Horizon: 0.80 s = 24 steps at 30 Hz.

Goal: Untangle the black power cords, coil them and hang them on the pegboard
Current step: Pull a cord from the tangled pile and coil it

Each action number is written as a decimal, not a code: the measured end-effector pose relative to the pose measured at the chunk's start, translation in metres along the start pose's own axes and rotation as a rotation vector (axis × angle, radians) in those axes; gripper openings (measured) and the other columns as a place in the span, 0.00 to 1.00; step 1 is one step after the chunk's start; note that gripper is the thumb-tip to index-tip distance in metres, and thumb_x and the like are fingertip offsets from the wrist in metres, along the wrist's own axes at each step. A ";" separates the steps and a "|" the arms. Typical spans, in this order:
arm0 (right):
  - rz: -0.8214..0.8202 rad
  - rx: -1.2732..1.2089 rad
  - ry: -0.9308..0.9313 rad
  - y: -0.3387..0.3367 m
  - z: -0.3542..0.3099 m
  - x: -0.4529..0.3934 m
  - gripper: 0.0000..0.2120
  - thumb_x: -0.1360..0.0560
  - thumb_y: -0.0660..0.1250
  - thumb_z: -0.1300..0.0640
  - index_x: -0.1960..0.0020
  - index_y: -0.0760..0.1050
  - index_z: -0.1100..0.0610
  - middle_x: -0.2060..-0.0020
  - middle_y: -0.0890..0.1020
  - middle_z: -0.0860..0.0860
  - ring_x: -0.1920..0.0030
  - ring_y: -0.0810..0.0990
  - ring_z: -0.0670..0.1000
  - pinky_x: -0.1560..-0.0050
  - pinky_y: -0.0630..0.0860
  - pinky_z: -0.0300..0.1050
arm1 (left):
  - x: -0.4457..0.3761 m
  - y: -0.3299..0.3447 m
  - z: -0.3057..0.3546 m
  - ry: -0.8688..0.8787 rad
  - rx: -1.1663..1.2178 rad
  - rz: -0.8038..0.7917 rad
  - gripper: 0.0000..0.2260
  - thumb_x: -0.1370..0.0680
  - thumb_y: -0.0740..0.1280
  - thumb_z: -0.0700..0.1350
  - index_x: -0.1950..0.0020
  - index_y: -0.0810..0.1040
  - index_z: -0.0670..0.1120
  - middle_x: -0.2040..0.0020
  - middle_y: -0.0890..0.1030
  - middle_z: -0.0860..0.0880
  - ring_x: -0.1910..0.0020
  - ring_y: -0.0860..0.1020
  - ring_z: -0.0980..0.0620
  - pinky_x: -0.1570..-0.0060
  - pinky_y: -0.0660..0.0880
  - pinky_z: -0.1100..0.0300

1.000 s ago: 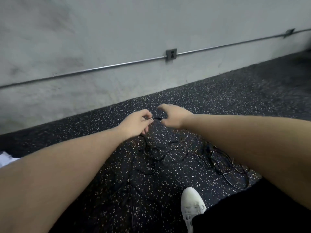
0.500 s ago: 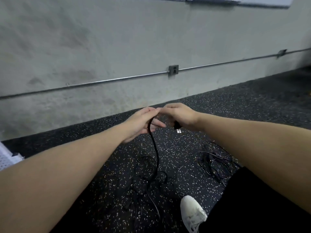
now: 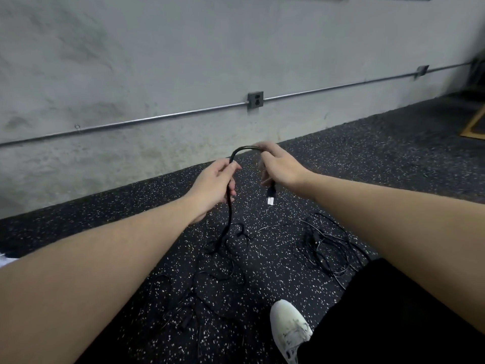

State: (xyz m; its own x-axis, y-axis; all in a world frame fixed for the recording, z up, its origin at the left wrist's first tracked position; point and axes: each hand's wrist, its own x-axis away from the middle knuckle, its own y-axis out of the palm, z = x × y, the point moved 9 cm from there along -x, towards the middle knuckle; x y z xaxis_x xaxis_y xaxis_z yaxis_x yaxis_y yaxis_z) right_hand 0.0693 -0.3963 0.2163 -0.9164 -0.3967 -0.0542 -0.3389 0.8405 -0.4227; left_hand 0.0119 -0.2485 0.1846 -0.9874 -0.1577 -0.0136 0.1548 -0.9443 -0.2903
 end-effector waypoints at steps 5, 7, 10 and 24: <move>0.100 0.130 -0.125 -0.009 -0.022 0.002 0.18 0.18 0.59 0.39 0.47 0.78 0.52 0.62 0.79 0.47 0.66 0.73 0.47 0.62 0.70 0.45 | -0.014 0.009 0.007 -0.008 0.065 0.036 0.11 0.13 0.56 0.53 0.37 0.76 0.54 0.65 0.67 0.54 0.67 0.65 0.56 0.64 0.67 0.60; 0.131 0.152 -0.065 -0.013 -0.016 -0.002 0.25 0.18 0.57 0.38 0.55 0.79 0.58 0.69 0.77 0.48 0.70 0.72 0.47 0.66 0.67 0.44 | -0.016 0.015 0.006 -0.064 0.210 0.034 0.11 0.13 0.55 0.49 0.38 0.74 0.47 0.65 0.66 0.53 0.68 0.64 0.56 0.67 0.64 0.61; 0.019 0.053 0.067 0.001 0.002 -0.002 0.27 0.15 0.51 0.42 0.57 0.77 0.59 0.68 0.80 0.53 0.69 0.78 0.51 0.65 0.73 0.43 | -0.015 0.023 0.008 -0.124 0.478 0.041 0.03 0.14 0.57 0.40 0.45 0.69 0.43 0.64 0.68 0.51 0.69 0.64 0.56 0.71 0.61 0.62; -0.116 -0.397 0.191 0.048 0.004 0.000 0.23 0.13 0.47 0.44 0.50 0.77 0.54 0.63 0.85 0.50 0.57 0.81 0.52 0.47 0.75 0.51 | -0.004 0.013 0.014 -0.165 0.577 0.077 0.03 0.22 0.74 0.50 0.50 0.82 0.54 0.53 0.86 0.49 0.57 0.79 0.48 0.50 0.83 0.45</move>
State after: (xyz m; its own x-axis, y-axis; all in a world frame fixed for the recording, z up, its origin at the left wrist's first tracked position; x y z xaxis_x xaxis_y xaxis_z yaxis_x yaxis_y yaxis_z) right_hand 0.0533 -0.3571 0.1927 -0.8776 -0.4532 0.1566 -0.4634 0.8855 -0.0345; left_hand 0.0181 -0.2641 0.1947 -0.9617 -0.2307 0.1483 0.2640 -0.9252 0.2726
